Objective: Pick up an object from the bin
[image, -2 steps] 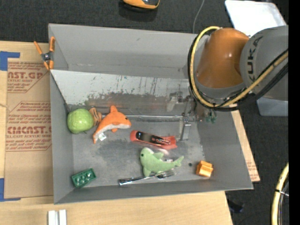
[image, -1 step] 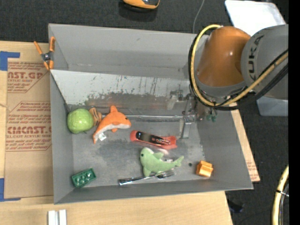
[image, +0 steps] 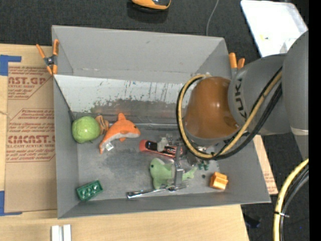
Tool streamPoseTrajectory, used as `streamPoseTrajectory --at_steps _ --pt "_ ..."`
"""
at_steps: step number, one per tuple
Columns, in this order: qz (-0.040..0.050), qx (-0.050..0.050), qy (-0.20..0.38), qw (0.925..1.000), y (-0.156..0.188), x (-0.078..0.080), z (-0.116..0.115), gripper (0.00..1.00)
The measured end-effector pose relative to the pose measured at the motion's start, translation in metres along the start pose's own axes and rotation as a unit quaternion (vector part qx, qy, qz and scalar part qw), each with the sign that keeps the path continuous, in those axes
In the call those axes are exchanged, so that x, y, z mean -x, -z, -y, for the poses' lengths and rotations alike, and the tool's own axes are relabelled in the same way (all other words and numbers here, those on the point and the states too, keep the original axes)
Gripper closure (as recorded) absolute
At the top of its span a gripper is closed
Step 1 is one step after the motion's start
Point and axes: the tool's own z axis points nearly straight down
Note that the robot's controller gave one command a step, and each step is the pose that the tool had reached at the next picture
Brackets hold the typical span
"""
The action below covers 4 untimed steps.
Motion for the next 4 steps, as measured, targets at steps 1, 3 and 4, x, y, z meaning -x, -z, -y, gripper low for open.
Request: streamPoseTrajectory --at_steps 1,3,4 --pt "-0.0031 0.001 0.009 1.0 -0.025 -0.02 -0.016 0.0" --pt "-0.0032 0.001 0.018 0.9998 -0.021 -0.005 -0.034 0.0" --pt "-0.003 0.0 -0.044 0.999 0.018 0.0 -0.036 0.0"
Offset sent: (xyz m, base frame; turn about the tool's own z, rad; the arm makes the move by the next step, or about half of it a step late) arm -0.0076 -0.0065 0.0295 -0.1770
